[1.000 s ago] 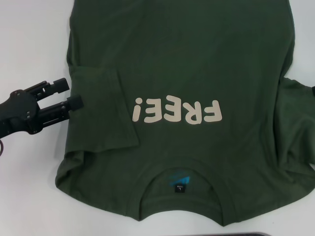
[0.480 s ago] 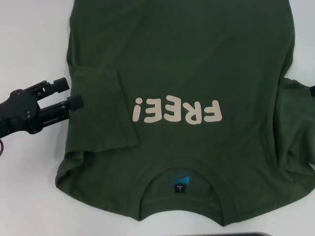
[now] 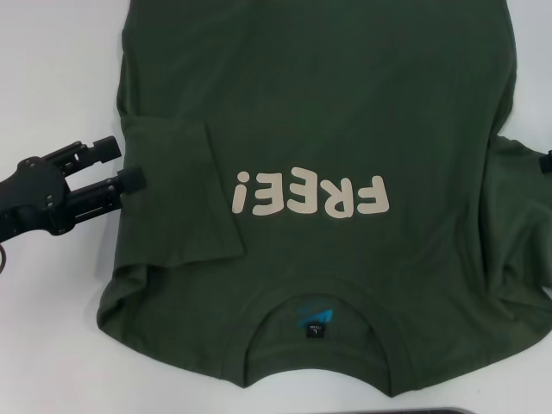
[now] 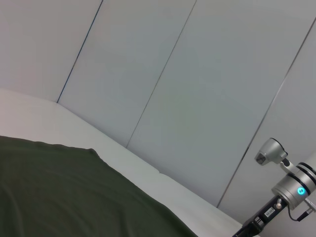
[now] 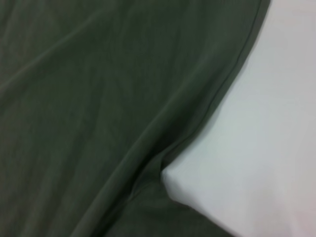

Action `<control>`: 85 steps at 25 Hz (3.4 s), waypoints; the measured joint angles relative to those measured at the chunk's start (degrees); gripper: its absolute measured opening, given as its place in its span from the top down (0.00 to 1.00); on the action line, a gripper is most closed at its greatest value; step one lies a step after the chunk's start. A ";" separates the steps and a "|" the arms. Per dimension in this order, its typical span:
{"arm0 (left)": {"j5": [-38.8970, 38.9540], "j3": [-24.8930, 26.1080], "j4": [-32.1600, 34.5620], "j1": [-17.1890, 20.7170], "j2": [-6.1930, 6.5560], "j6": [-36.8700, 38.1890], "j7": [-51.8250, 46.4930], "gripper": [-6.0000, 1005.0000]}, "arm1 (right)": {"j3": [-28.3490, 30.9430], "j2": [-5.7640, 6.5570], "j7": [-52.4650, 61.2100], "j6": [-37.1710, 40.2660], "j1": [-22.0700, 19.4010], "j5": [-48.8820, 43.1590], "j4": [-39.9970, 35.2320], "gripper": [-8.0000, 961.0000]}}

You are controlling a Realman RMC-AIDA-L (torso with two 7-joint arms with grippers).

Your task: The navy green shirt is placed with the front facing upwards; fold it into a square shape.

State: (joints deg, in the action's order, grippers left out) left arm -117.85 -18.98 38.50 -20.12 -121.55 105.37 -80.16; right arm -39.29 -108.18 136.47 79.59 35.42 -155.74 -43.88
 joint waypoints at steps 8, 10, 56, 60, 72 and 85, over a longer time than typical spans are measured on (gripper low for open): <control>0.00 0.00 0.00 -0.10 0.00 0.00 0.01 0.22 | 0.23 -0.01 0.01 0.38 0.05 0.37 0.02 0.31; 0.00 0.00 0.00 -0.10 0.00 0.00 0.01 0.22 | 0.34 -0.06 0.02 0.56 0.11 0.41 0.03 0.32; 0.00 0.00 -0.01 -0.09 0.00 0.45 0.01 0.22 | 0.34 0.38 5.30 1.84 0.95 -1.97 -0.10 0.70; 0.13 0.00 0.00 -0.09 0.00 0.51 0.01 0.22 | 0.23 0.42 6.25 1.78 0.96 -2.45 -0.07 0.73; 0.51 0.00 0.00 0.17 0.00 0.62 0.01 0.22 | 0.21 0.46 7.67 2.17 0.96 -2.97 -0.45 0.96; 0.53 0.00 -0.09 0.01 0.00 0.58 0.01 0.22 | 0.69 0.59 7.09 6.07 1.72 -0.41 -0.76 0.96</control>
State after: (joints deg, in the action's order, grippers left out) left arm -117.33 -18.98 38.40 -20.12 -121.55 105.95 -80.15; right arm -38.60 -107.59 143.57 85.65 37.14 -156.15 -44.64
